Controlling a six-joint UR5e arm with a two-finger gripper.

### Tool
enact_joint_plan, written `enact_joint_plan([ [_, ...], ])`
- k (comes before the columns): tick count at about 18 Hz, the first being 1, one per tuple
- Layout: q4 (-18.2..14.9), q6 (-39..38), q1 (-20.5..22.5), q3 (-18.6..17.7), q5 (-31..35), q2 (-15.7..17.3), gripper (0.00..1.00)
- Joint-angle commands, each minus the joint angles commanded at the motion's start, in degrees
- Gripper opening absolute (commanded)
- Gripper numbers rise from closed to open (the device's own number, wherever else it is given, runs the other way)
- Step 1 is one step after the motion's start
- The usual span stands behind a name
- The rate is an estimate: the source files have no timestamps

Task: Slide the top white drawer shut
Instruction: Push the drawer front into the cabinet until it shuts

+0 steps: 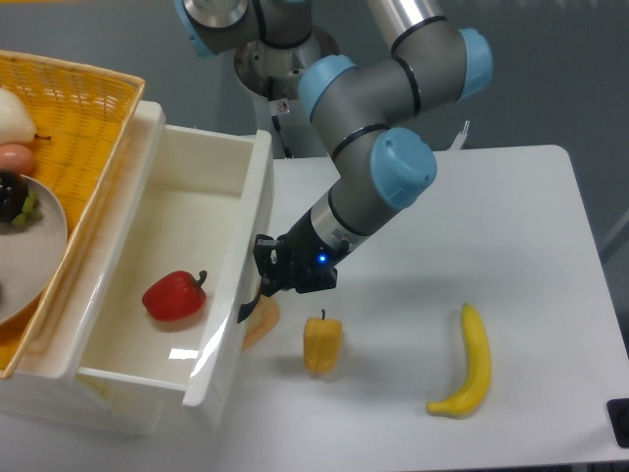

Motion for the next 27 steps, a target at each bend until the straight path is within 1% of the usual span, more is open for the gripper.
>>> enact_joint_plan([
  [5, -0.8, -0.2, -1.6, 0.0, 0.0, 0.1, 0.16],
  [15, -0.8, -3.0, -4.2, -0.1, 0.1, 2.0, 0.16],
  [27, -0.7, -5.0, -7.7, -0.1, 0.4, 1.9, 0.16],
])
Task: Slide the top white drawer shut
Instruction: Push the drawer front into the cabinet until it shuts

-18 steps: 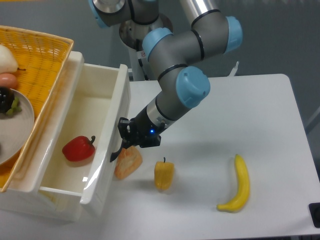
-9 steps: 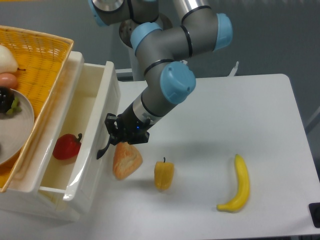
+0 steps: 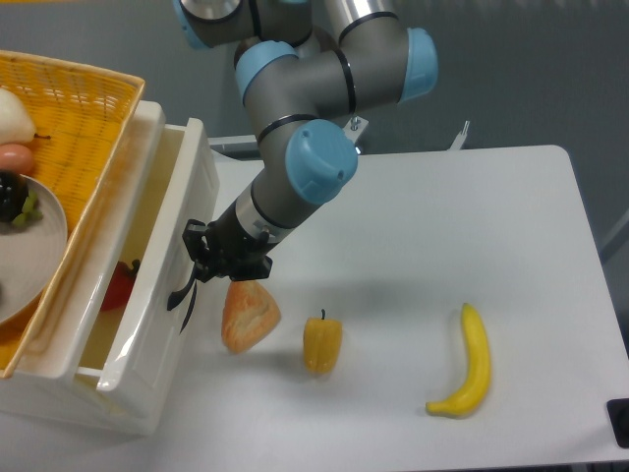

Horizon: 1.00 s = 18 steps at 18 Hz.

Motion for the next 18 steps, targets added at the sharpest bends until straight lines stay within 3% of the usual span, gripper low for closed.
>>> enact_joint_plan([
  [14, 0.7, -3.0, -3.8, 0.0, 0.4, -0.2, 0.18],
  [18, 1.1, -2.6, -3.3, 0.1, 0.4, -0.3, 0.26],
])
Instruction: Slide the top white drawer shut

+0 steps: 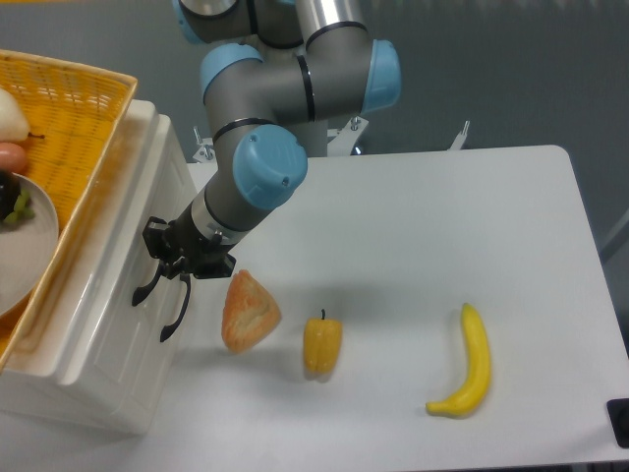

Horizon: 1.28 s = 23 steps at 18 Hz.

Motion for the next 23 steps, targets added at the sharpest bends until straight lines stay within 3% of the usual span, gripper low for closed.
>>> enact_joint_plan([
  [4, 0.0, 0.4, 4.8, 0.5, 0.8, 0.4, 0.43],
  [5, 0.1, 0.5, 6.5, 0.7, 1.1, 0.4, 0.50],
  [7, 1.1, 2.2, 9.2, 0.8, 2.2, 0.4, 0.77],
  [10, 2.5, 4.5, 13.2, 0.9, 5.4, 0.4, 0.99],
  [15, 2.6, 5.4, 20.3, 1.6, 8.7, 0.4, 1.00],
  [18, 3.2, 14.9, 24.0, 2.0, 11.6, 0.1, 1.00],
  [23, 9.2, 26.5, 27.3, 1.9, 19.1, -1.9, 1.00],
])
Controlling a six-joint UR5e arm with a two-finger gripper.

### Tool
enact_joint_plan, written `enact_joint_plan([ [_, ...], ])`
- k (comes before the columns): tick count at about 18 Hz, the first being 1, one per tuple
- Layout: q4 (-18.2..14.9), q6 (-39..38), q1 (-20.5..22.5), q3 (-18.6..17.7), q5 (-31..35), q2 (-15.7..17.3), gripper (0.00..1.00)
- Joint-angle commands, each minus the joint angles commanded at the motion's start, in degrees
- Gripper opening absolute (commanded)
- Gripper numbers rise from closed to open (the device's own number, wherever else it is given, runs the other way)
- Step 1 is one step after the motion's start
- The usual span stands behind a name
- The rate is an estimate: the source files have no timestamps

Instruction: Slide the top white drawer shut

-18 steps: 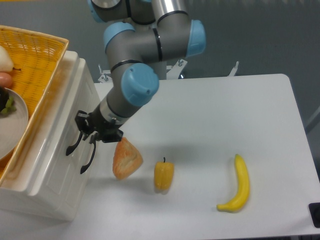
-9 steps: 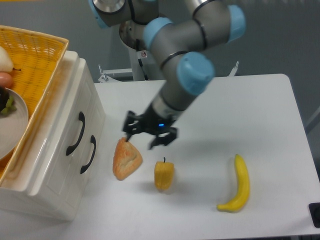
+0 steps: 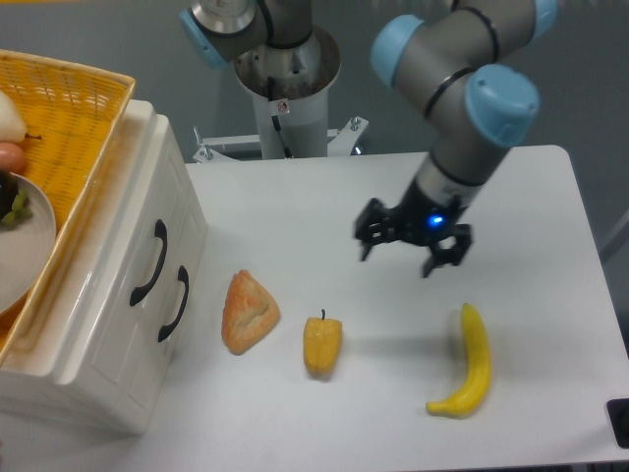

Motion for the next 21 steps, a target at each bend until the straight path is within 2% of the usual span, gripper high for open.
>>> enact_joint_plan([
  [2, 2.5, 2.5, 0.4, 0.1, 1.9, -1.8, 1.00],
  [5, 4.6, 11.7, 1.2, 0.3, 9.0, -4.2, 1.00],
  [10, 7.0, 30.8, 4.9, 1.8, 9.9, -8.3, 1.00],
  [12, 7.0, 35.4, 5.0, 3.1, 10.0, -9.2, 1.00],
  [15, 7.0, 37.1, 4.9, 5.3, 10.6, -11.3, 1.00],
  [21, 7.1, 36.4, 4.0, 5.6, 14.2, -12.8, 1.00],
])
